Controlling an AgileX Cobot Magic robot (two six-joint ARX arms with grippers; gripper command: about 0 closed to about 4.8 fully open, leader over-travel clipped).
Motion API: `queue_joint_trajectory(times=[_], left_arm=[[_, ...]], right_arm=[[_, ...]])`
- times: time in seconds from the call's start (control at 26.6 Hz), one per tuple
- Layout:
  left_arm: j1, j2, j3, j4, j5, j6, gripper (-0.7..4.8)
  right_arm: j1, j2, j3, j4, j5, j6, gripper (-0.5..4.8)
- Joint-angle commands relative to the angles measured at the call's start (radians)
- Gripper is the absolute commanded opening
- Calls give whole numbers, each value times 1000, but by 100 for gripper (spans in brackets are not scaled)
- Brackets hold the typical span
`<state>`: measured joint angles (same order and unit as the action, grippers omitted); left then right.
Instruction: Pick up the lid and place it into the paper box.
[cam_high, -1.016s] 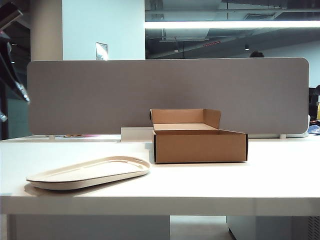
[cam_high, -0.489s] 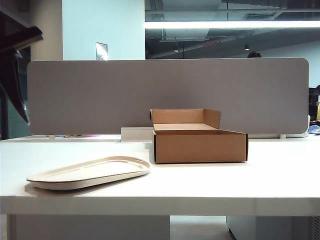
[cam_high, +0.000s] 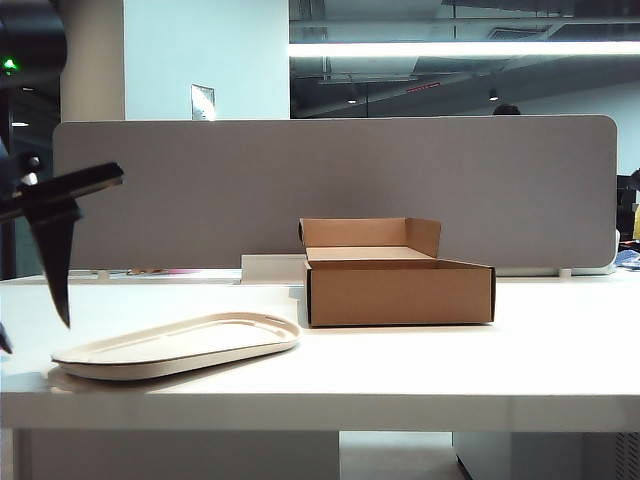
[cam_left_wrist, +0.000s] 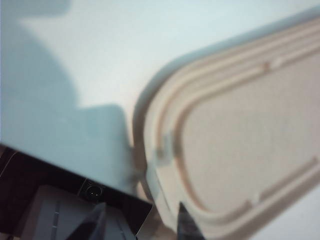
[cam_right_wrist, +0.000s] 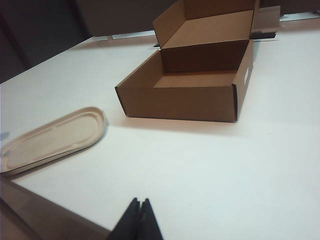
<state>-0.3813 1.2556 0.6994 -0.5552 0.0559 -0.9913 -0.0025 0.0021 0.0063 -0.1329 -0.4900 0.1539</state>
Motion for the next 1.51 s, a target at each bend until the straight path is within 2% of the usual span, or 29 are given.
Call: queue_joint_trajectory(times=[0.04, 0.23, 0.34, 0.56, 0.72, 0.83, 0.94, 1.17, 1.32, 1.51], left_arm=[[-1, 42, 3, 59, -16, -12, 174], [-3, 104, 3, 116, -18, -12, 170], [-3, 134, 3, 120, -18, -12, 124], [-3, 143, 3, 148, -37, -12, 111], [-3, 143, 3, 149, -48, -11, 60], [-3, 143, 3, 154, -64, -11, 46], [-3, 143, 3, 155, -70, -11, -6], [-3, 143, 3, 162, -75, -11, -6], [-2, 128, 6, 214, 10, -12, -6], [2, 90, 50, 206, 8, -10, -6]], right_arm=[[0, -1, -6, 11, 1, 3, -8], [0, -1, -6, 11, 1, 3, -8], [0, -1, -6, 11, 1, 3, -8], [0, -1, -6, 11, 0, 3, -8], [0, -1, -6, 11, 0, 3, -8], [0, -1, -6, 11, 0, 3, -8], [0, -1, -6, 11, 0, 3, -8], [0, -1, -6, 11, 1, 3, -8], [0, -1, -6, 11, 0, 3, -8], [0, -1, -6, 11, 0, 3, -8]])
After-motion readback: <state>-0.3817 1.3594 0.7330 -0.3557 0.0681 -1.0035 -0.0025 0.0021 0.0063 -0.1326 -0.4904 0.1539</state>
